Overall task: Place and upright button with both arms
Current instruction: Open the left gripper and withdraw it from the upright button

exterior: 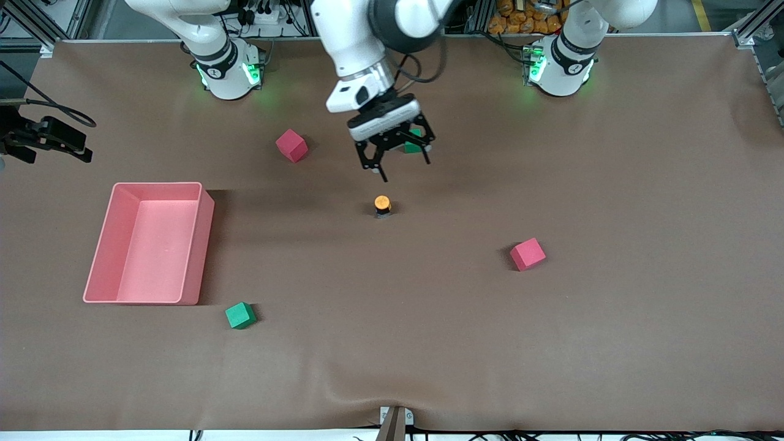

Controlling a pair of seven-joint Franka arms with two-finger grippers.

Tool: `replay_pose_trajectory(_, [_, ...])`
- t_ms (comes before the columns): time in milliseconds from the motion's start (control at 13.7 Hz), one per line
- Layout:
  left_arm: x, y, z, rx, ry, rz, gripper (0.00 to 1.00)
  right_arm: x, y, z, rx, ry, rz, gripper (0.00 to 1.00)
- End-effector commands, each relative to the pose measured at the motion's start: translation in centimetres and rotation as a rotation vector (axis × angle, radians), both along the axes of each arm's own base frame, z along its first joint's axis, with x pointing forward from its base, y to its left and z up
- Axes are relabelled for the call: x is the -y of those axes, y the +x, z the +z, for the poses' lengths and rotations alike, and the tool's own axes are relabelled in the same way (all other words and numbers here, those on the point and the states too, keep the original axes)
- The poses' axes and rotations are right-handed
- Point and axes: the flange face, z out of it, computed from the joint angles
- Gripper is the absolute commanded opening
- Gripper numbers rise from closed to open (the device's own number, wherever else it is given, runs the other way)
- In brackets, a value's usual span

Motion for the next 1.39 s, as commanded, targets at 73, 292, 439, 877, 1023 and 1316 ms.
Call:
replay_pose_trajectory(73, [-6.9, 3.4, 5.0, -0.131, -0.072, -0.03, 1.0, -0.4, -0.3, 0.3, 0.004, 0.013, 0.005, 1.0])
replay_pose_trajectory(292, [-12.8, 6.8, 8.5, -0.208, -0.13, -0.05, 1.0, -0.4, -0.3, 0.3, 0.002, 0.013, 0.005, 1.0])
replay_pose_trajectory(439, [-16.2, 8.6, 10.1, -0.245, -0.161, -0.078, 1.0, -0.4, -0.4, 0.4, 0.002, 0.014, 0.005, 1.0])
replay_pose_trajectory(877, [-30.0, 15.0, 12.8, -0.352, -0.256, -0.175, 1.0, -0.4, -0.4, 0.4, 0.002, 0.014, 0.005, 1.0])
replay_pose_trajectory(1023, [-34.1, 16.3, 13.0, -0.375, -0.256, -0.211, 1.0, -0.4, -0.4, 0.4, 0.002, 0.014, 0.005, 1.0])
replay_pose_trajectory(1316, [-44.2, 17.1, 14.3, -0.447, -0.271, -0.263, 1.0, -0.4, -0.4, 0.4, 0.002, 0.014, 0.005, 1.0])
